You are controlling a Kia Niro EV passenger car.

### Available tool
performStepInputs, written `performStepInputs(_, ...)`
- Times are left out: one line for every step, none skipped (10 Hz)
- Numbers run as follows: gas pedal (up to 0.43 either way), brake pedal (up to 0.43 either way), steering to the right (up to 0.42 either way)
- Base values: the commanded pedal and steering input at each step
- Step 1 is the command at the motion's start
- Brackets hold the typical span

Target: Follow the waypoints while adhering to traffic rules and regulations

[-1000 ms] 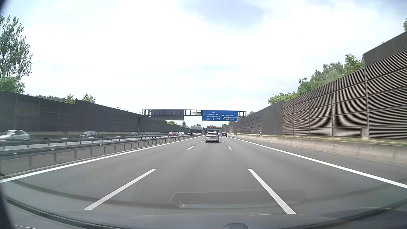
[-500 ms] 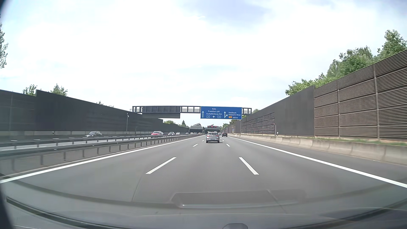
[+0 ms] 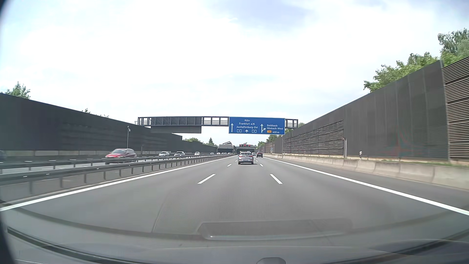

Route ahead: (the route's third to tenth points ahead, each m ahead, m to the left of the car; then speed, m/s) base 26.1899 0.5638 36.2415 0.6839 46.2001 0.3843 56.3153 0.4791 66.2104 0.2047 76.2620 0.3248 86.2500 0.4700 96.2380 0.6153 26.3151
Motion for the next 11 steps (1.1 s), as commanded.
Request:
performStepInputs(0.028,0.000,0.000)
performStepInputs(0.079,0.000,-0.001)
performStepInputs(0.138,0.000,-0.001)
performStepInputs(0.138,0.000,0.000)
performStepInputs(0.130,0.000,0.000)
performStepInputs(0.118,0.000,0.000)
performStepInputs(0.110,0.000,0.000)
performStepInputs(0.098,0.000,0.000)
performStepInputs(0.098,0.000,0.000)
performStepInputs(0.098,0.000,0.001)
performStepInputs(0.098,0.000,0.001)
